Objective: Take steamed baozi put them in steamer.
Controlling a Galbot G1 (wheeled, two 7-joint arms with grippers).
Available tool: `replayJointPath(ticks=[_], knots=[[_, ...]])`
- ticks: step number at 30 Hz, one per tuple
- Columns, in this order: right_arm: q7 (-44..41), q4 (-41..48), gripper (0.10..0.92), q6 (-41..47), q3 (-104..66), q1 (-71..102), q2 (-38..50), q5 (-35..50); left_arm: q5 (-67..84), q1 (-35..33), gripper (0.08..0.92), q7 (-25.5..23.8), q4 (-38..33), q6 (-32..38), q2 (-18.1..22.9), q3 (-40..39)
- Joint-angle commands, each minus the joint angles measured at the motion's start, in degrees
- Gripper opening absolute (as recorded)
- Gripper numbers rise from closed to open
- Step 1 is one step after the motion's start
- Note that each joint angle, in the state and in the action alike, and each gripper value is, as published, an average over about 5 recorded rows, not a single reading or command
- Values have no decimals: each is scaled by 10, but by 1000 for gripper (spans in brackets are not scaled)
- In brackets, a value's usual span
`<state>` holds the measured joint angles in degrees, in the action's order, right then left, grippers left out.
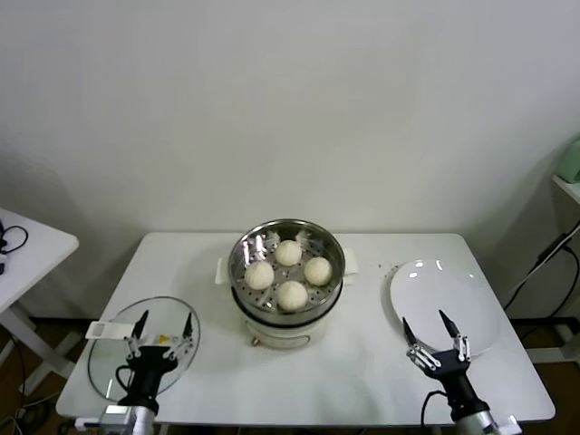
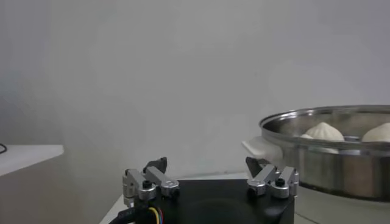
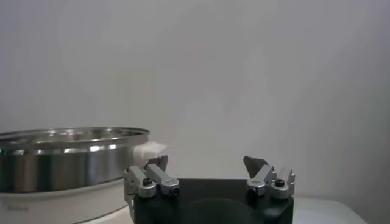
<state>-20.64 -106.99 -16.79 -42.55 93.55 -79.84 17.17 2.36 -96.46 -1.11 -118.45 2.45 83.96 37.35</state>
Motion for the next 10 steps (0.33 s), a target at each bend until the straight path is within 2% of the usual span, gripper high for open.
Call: replayJointPath(ticks=[1, 10], knots=[[-3, 3, 823, -10, -2, 18, -17, -5, 3, 10, 823, -9, 13, 2, -1, 4], [-4, 1, 823, -9, 5, 15, -15, -4, 8, 13, 823, -12, 12, 0, -2, 7]])
